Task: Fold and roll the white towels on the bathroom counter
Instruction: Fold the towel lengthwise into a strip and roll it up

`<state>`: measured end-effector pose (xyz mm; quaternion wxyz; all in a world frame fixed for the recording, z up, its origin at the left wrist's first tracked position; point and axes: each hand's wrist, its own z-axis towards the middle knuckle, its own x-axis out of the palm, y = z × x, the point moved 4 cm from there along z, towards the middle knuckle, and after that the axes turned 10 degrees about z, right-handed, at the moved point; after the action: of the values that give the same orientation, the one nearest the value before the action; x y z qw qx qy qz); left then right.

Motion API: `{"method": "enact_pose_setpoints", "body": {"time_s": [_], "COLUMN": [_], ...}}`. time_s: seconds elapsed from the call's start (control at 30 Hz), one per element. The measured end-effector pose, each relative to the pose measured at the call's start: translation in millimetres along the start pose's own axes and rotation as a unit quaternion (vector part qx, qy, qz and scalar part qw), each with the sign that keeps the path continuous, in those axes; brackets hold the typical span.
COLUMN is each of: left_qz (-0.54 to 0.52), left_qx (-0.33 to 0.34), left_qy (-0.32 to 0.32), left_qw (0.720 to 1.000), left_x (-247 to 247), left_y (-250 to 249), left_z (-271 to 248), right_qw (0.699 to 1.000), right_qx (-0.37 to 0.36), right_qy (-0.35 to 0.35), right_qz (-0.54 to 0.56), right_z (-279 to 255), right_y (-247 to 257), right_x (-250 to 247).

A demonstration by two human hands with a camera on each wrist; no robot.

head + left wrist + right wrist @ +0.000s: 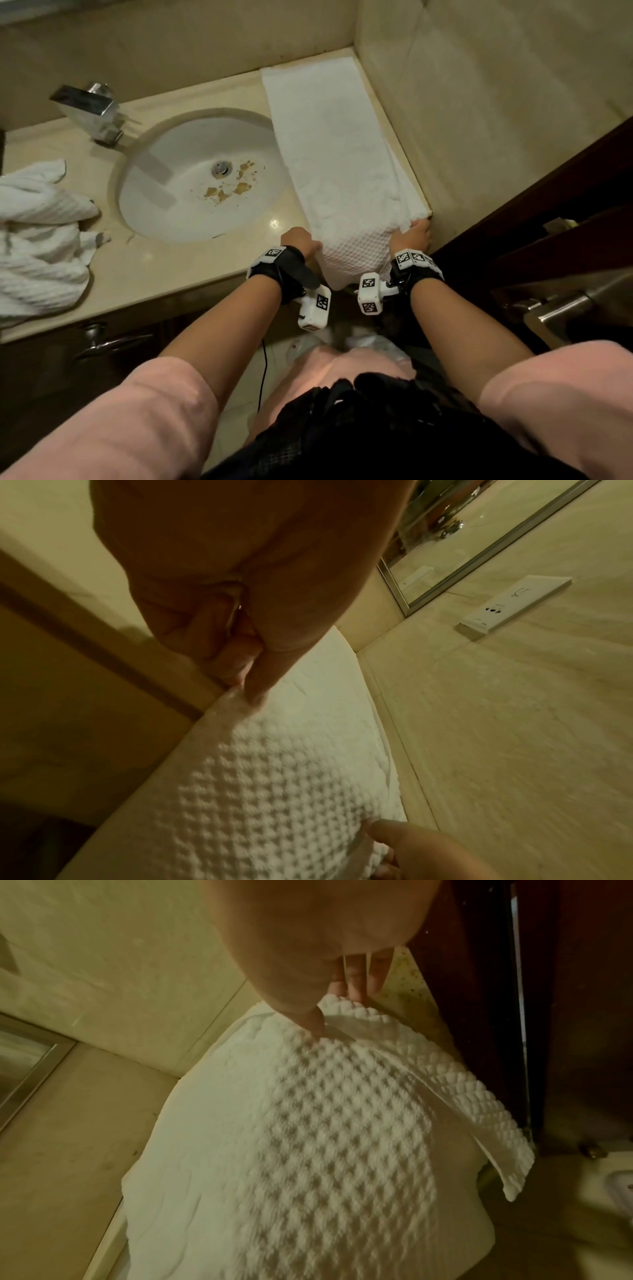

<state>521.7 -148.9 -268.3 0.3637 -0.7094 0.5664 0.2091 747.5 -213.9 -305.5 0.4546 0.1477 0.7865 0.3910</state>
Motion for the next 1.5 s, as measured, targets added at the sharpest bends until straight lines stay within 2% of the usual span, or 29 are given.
{"method": "enact_pose_setpoints", "body": {"time_s": [0.13,0.23,0.33,0.43,0.63,0.87,1.0,1.17,1.3,1.5], "left_qz": [-0.047,-0.116,-0.201,-0.264,-0.255,-0.217,-0.195,-0.156,-0.132,-0.139], "left_qx": [0.024,0.034,0.025,0.014,-0.015,-0.023,-0.009,-0.006,-0.013,-0.027], "left_qy": [-0.005,-0.009,0.001,0.009,0.001,-0.002,0.007,0.006,0.007,0.004], "left_qw": [0.999,0.993,0.979,0.964,0.967,0.976,0.981,0.988,0.991,0.99], "left_x": [0.8,2.6,3.7,3.5,11.3,18.5,24.8,23.9,20.9,15.3], "left_y": [-5.1,-2.6,-1.0,0.8,9.7,12.7,9.6,6.1,8.1,13.9], "left_z": [-6.8,-7.8,-4.4,-3.9,-3.9,-0.6,1.8,1.8,7.1,13.9], "right_qw": [1.0,0.998,0.995,0.994,0.993,0.988,0.978,0.988,0.988,0.984], "right_qx": [0.011,0.034,0.053,0.056,0.045,0.077,0.066,0.04,0.066,0.093], "right_qy": [0.011,0.044,0.088,0.088,0.025,-0.001,-0.086,-0.079,-0.06,-0.084], "right_qz": [-0.007,-0.006,0.004,0.012,0.104,0.131,0.179,0.126,0.124,0.126], "right_z": [1.9,3.0,8.2,10.2,18.0,20.7,23.5,15.1,20.0,19.1], "right_y": [3.0,8.7,9.9,10.6,2.6,2.3,3.6,6.8,3.2,2.6], "right_x": [-2.6,-4.0,-6.1,-13.4,-11.9,-6.5,-12.4,-21.1,-19.7,-17.2]}}
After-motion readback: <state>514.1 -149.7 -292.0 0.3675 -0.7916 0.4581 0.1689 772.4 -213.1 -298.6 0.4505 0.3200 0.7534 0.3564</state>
